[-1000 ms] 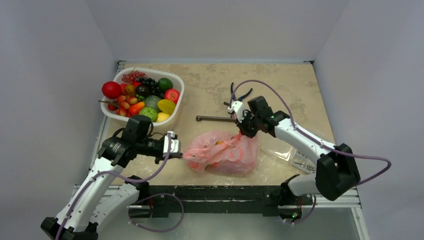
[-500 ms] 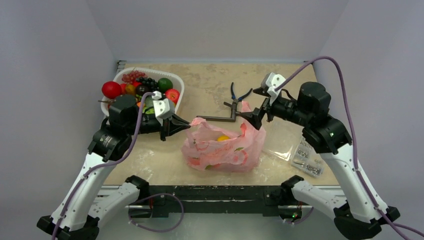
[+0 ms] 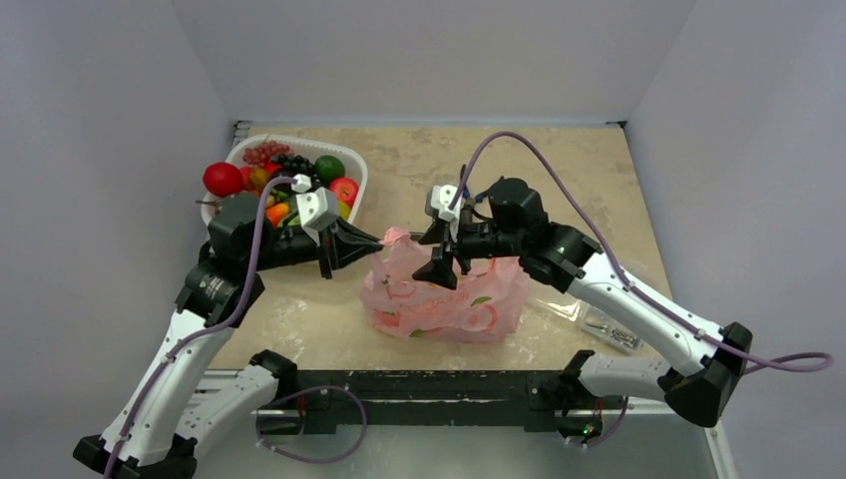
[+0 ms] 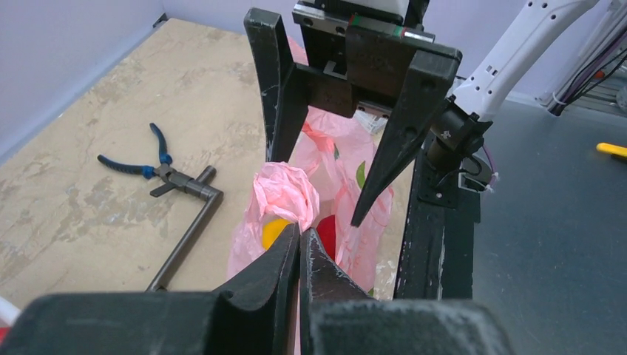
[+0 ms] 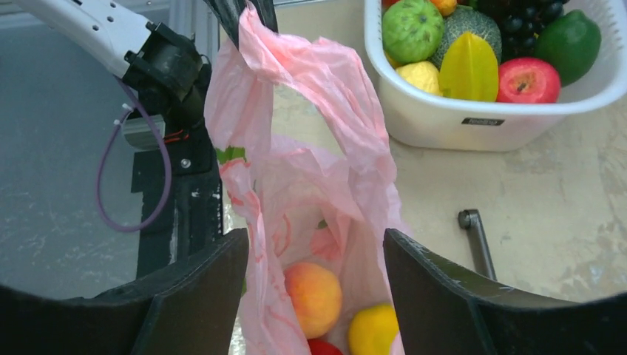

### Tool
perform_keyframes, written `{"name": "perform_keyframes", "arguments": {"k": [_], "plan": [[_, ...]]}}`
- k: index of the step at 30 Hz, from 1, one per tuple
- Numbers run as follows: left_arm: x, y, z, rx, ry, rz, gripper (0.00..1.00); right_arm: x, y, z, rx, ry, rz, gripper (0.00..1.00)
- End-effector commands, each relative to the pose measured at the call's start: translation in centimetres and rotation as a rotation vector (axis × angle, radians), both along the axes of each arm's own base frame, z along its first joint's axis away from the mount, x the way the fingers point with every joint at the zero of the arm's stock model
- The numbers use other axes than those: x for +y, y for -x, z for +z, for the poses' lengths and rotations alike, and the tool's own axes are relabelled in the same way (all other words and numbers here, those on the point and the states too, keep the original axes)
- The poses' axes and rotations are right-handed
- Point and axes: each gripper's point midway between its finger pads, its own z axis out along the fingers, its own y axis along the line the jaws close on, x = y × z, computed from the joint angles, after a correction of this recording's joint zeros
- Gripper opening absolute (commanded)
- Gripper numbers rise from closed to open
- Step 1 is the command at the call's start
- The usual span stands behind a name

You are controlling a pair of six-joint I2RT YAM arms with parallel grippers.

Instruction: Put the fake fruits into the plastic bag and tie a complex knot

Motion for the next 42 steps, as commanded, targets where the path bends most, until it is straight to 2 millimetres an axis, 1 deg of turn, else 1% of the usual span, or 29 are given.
{"name": "perform_keyframes", "arguments": {"k": [1,3,5,7,9,10,14,15,16,17,18,19,21,22,24,27,32,36,39,40,42], "plan": [[-0.5,-0.2,1.0,-0.022,0.039,-0.011,0.00,2.2,-1.4,2.9,-0.118,-0.112,-0.015,0.61],[-0.6,-0.4,0.8,-0.030,0.036,-0.016,0.00,2.7,-1.9,3.1,-0.130,-0.135,-0.036,0.49],[-0.8,-0.5,0.6,-0.044,0.028,-0.025,0.00,3.2,-2.5,3.5,-0.136,-0.163,-0.057,0.39],[-1.0,-0.9,0.2,-0.059,0.012,-0.019,0.00,3.5,-2.6,3.8,-0.135,-0.172,-0.052,0.24],[-1.3,-1.5,-0.2,-0.081,-0.013,-0.004,0.00,3.7,-2.5,4.1,-0.134,-0.178,-0.042,0.06],[-1.6,-1.7,-0.2,-0.089,-0.022,-0.007,0.00,3.8,-2.4,4.2,-0.133,-0.182,-0.039,0.01],[-2.8,-2.0,-0.9,-0.102,-0.069,-0.018,0.00,3.9,-2.1,4.5,-0.126,-0.188,-0.025,0.00],[-2.8,-2.0,-1.0,-0.095,-0.076,-0.027,0.06,3.8,-2.0,4.5,-0.126,-0.188,-0.025,0.00],[-2.8,-1.7,-0.9,-0.092,-0.084,-0.042,0.22,3.8,-2.0,4.4,-0.128,-0.187,-0.024,0.00],[-2.6,-1.3,-0.8,-0.082,-0.100,-0.049,0.35,3.6,-1.9,4.4,-0.132,-0.184,-0.024,0.00],[-2.3,-0.9,-0.6,-0.084,-0.117,-0.056,0.51,3.5,-1.9,4.3,-0.134,-0.180,-0.024,0.00],[-1.9,-0.5,-0.3,-0.093,-0.128,-0.054,0.62,3.3,-1.7,4.2,-0.135,-0.177,-0.023,0.00],[-0.9,-0.2,0.4,-0.132,-0.145,-0.026,0.78,3.2,-1.5,3.9,-0.137,-0.171,-0.013,0.00],[-0.5,-0.1,0.7,-0.162,-0.153,-0.015,0.83,3.1,-1.3,3.8,-0.136,-0.168,-0.009,0.00],[0.2,0.0,1.1,-0.217,-0.176,-0.001,0.86,3.1,-1.3,3.7,-0.140,-0.164,-0.002,0.00],[0.3,0.1,1.1,-0.289,-0.229,-0.044,0.99,3.0,-0.9,3.6,-0.149,-0.162,0.014,0.00],[-0.7,0.0,1.6,-0.406,-0.246,-0.150,1.00,3.1,-0.5,3.7,-0.150,-0.166,0.039,0.00],[-2.2,-0.7,2.1,-0.391,-0.229,-0.213,1.00,3.3,-0.5,3.8,-0.153,-0.168,0.050,0.00],[-2.9,-1.3,1.7,-0.375,-0.236,-0.236,0.99,3.3,-0.3,4.0,-0.156,-0.171,0.061,0.00],[-3.0,-1.7,1.5,-0.377,-0.239,-0.236,0.96,3.3,-0.2,4.0,-0.157,-0.171,0.066,0.00],[-3.3,-1.9,1.1,-0.375,-0.241,-0.250,0.82,3.3,0.1,3.9,-0.154,-0.169,0.076,0.00]]}}
